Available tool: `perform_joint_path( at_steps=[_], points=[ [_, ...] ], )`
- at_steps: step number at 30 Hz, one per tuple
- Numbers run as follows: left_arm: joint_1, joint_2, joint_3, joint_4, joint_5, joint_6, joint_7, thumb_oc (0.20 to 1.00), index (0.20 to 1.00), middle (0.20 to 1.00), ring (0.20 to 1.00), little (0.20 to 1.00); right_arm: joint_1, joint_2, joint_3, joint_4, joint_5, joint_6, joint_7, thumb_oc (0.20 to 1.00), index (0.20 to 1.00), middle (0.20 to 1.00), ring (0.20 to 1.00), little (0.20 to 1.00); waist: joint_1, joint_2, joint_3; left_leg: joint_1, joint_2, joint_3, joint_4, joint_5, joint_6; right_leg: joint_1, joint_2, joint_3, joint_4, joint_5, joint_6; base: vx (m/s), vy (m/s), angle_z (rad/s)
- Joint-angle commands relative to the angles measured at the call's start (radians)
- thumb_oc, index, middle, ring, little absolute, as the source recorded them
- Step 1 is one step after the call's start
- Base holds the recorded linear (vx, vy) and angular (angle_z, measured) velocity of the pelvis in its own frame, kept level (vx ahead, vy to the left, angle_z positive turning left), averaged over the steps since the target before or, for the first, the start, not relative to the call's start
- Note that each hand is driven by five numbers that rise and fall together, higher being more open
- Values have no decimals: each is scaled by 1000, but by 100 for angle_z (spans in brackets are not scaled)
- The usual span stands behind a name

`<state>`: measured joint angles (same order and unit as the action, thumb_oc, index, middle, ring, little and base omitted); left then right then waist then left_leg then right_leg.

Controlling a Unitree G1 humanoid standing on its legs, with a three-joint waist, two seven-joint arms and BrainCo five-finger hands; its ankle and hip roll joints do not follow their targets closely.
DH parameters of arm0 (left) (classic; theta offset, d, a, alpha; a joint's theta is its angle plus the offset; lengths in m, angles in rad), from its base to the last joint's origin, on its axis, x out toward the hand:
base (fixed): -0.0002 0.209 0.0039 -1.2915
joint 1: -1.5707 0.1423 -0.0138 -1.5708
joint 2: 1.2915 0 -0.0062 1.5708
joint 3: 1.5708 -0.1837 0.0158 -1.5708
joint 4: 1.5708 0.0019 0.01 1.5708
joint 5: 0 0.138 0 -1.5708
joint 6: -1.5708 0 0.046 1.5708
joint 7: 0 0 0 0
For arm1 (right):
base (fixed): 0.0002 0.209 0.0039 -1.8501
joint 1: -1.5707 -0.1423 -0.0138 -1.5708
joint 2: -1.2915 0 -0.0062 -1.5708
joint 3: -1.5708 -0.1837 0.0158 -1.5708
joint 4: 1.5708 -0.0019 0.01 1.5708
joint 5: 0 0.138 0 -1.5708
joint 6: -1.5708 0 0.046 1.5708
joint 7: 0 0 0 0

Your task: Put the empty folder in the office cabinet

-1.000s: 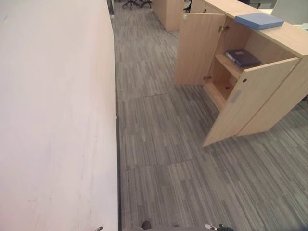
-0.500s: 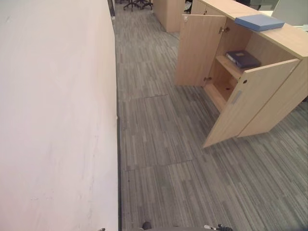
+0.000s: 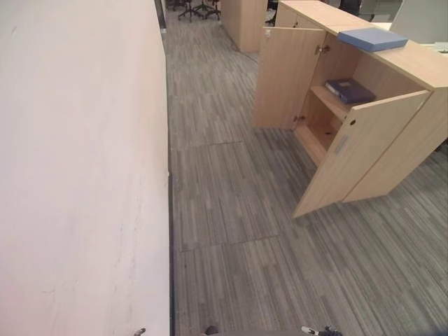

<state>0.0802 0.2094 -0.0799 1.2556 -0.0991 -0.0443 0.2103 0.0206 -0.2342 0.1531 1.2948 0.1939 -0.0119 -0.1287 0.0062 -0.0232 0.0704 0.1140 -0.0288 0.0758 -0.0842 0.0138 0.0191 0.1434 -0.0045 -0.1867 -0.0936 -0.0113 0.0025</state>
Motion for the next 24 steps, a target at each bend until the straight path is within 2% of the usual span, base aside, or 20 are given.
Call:
perform_joint_path(
  at_steps=[1, 8, 11, 24],
  points=[
    [-43, -5, -16, 50, 36, -21, 28, 1000, 1000, 1000, 1000, 1000, -32, -10, 20, -15, -14, -30, -24, 1000, 1000, 1000, 1000, 1000, -6, -5, 1, 17, -13, -15, -3, -72, -42, -20, -33, -35, 6, 41, 101, -11, 5, -4],
    [-43, -5, -18, 44, 39, -26, 11, 1000, 1000, 1000, 1000, 1000, -28, -18, 45, -53, -30, -41, -9, 1000, 1000, 1000, 1000, 1000, -11, -2, 5, 19, -13, -11, -3, -72, -41, -20, -33, -32, 6, 43, 100, -3, 2, -1],
    [-45, 0, -19, 50, 42, -25, -17, 1000, 1000, 1000, 1000, 1000, -32, -28, 67, -44, -43, -35, 31, 1000, 1000, 1000, 1000, 1000, -9, -4, 4, 19, -13, -13, -3, -71, -42, -21, -33, -32, 6, 42, 99, 0, 0, 0],
    [-48, 7, -28, 62, 53, -22, -44, 1000, 1000, 1000, 1000, 1000, -35, -32, 34, -15, 16, -31, 59, 1000, 1000, 1000, 1000, 1000, -10, -3, 1, 23, -12, -14, -3, -75, -43, -16, -31, -30, 6, 36, 97, 0, -2, 0]
  ],
)
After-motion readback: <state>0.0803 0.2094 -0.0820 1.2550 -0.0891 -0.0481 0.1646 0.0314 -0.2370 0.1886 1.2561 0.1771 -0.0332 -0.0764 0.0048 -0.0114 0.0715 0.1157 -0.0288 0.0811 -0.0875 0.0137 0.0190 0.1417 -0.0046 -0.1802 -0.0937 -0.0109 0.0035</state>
